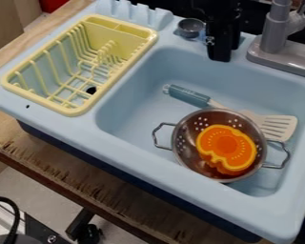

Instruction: Put the blue spoon in the sink

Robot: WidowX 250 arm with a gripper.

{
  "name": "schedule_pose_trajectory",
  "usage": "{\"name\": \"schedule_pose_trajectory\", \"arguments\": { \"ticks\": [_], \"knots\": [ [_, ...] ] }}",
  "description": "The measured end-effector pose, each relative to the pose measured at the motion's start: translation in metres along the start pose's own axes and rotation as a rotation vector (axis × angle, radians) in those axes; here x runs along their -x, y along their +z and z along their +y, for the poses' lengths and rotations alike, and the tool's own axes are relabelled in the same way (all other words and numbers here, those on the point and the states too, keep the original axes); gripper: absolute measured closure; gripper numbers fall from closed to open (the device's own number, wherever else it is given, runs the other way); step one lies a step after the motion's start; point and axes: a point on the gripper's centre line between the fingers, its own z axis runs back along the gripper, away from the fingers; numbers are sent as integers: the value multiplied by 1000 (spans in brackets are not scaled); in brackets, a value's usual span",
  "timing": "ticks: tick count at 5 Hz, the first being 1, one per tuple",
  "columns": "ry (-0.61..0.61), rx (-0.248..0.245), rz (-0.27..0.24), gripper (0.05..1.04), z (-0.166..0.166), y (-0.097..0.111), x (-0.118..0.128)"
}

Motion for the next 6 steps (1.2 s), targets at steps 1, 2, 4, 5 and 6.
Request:
{"name": "schedule_pose_trajectory", "arguments": {
  "ticks": [1,2,4,5,6],
  "knots": [
    [-13,15,-10,621,3,5,5],
    [-5,77,-13,642,9,21,8],
    [-30,53,-47,642,19,28,9],
    [-29,42,6,642,27,41,7],
    [-50,29,39,642,43,44,7]
  ]
}}
